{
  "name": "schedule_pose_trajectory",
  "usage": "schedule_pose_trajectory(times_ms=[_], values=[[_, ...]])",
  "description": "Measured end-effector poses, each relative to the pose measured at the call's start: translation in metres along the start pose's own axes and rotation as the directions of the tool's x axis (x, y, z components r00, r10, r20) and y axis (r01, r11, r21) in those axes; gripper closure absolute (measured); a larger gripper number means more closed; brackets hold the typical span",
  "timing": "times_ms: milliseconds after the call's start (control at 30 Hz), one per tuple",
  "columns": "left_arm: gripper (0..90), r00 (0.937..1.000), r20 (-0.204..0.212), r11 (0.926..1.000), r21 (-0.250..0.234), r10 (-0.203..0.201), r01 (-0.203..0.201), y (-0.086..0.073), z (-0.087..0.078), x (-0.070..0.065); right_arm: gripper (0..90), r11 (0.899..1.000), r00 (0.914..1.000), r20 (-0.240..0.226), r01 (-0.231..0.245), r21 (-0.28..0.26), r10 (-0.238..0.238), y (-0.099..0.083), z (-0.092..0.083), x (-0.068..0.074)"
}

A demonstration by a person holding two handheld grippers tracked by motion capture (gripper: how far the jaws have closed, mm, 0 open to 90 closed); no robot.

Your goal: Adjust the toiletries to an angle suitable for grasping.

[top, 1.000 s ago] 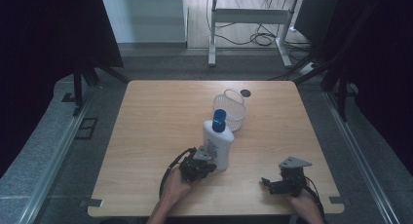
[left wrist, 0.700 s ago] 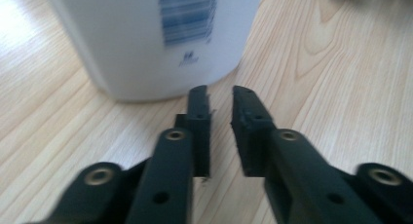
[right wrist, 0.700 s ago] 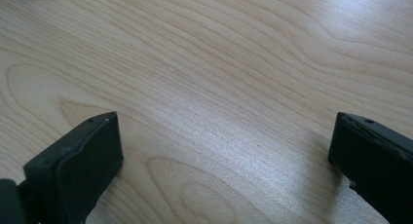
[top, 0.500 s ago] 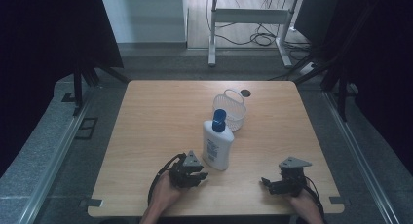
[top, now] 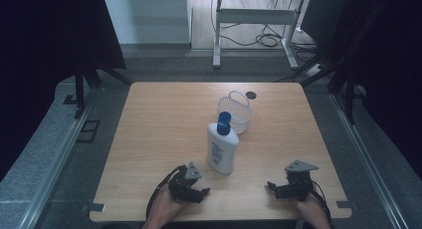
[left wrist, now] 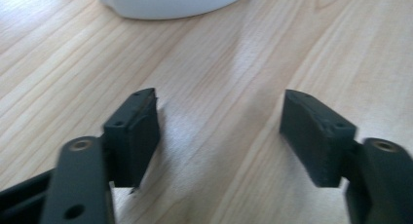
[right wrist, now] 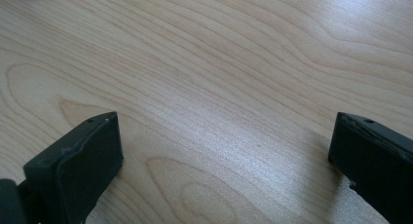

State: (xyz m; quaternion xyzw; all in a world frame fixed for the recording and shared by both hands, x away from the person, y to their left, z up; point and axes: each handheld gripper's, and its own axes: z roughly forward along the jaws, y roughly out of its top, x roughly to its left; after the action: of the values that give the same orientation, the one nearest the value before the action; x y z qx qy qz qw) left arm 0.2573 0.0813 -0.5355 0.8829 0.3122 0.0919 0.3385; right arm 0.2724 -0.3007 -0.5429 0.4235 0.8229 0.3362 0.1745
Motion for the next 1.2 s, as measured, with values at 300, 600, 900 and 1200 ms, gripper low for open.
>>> schedule_pose_trajectory(times_ms=[300,600,900,1200], values=[[12.0,0.9996,-0.027,0.9991,-0.043,0.001,-0.003,-0.007,0.004,-0.002,0.0,1.0,1.0,0.0,-0.003,-0.001,0.003,0.0,0.0,0.002],[12.2,0.9996,-0.029,0.999,-0.045,-0.001,-0.001,-0.007,0.004,-0.002,6.2,1.0,0.9996,-0.022,-0.016,0.001,0.016,0.004,-0.003,0.006],[12.3,0.9996,-0.029,0.999,-0.045,0.0,-0.001,-0.007,0.004,-0.002,0.9,0.999,0.9984,-0.054,-0.018,-0.039,0.016,0.012,-0.007,0.014],[12.4,0.9996,-0.029,0.999,-0.045,0.0,-0.001,-0.007,0.004,-0.002,0.0,0.998,0.9939,-0.109,0.015,-0.058,-0.022,0.028,-0.005,0.03]])
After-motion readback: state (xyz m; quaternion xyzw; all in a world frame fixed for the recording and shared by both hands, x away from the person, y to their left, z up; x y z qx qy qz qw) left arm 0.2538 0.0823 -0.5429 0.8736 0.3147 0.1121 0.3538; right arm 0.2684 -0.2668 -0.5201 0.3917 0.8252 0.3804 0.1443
